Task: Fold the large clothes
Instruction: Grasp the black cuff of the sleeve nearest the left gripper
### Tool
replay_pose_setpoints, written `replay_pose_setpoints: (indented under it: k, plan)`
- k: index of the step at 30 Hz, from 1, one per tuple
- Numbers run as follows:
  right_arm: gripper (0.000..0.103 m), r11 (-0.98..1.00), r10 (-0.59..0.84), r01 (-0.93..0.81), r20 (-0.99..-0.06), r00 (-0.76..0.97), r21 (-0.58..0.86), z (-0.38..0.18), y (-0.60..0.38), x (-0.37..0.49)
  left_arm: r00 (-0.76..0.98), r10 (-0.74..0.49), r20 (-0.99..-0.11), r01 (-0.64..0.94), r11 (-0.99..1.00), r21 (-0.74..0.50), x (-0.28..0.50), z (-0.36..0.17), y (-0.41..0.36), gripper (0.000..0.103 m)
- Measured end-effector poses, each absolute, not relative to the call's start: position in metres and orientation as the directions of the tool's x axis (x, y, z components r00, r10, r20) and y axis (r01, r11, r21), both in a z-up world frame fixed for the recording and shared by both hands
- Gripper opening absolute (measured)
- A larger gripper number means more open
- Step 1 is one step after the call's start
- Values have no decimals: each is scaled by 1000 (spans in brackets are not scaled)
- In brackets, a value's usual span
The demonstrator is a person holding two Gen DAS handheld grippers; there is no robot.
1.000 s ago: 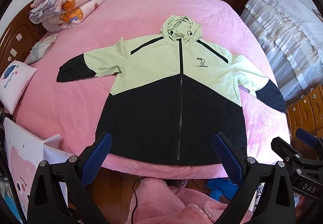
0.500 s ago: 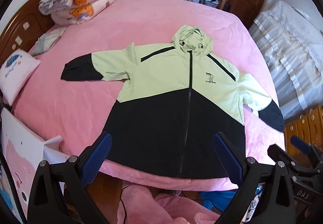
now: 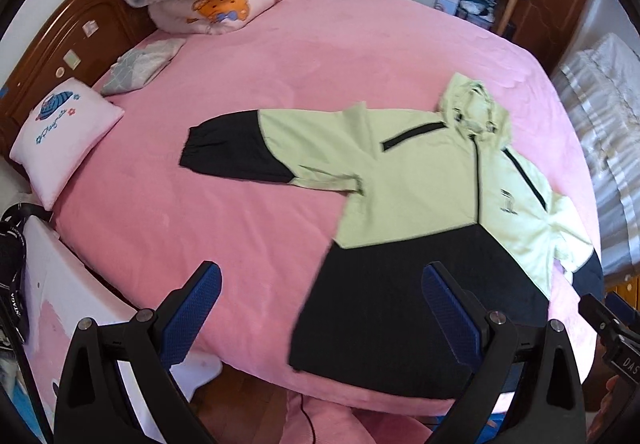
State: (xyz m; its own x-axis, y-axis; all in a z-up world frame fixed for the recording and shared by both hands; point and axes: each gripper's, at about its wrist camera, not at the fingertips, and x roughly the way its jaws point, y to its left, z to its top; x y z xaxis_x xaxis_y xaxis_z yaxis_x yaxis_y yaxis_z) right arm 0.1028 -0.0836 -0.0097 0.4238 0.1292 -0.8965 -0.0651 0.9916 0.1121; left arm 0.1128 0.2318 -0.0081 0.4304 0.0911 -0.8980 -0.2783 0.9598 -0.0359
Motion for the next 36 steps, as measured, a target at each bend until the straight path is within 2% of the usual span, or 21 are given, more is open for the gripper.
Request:
replay_pose_setpoints:
  k: [10,16,24,28,32,36]
  plan:
    - [98,998,63,-21,-924,378,60,-48,14,195,357,52,-933,-424,899,-112,199,-78,401,100]
    - [98,999,36,-22,-936,350,30,-82,71,248,338,-60,-939,-544,802,-247,248,-150,495,100]
    - [98,995,-5,-91,-943,333,-37,-143,136,305,336,-161,-928,-683,637,-357,277,-251,565,99]
    - [98,994,-23,-95,-950,313,-55,-173,155,324,348,-185,-919,-721,573,-388,282,-293,586,94]
    - [98,992,-24,-108,-956,293,-58,-198,168,337,342,-192,-920,-748,537,-390,283,-322,600,81]
    - [98,992,-19,-114,-965,261,-50,-217,176,344,357,-198,-913,-755,515,-407,284,-340,604,76]
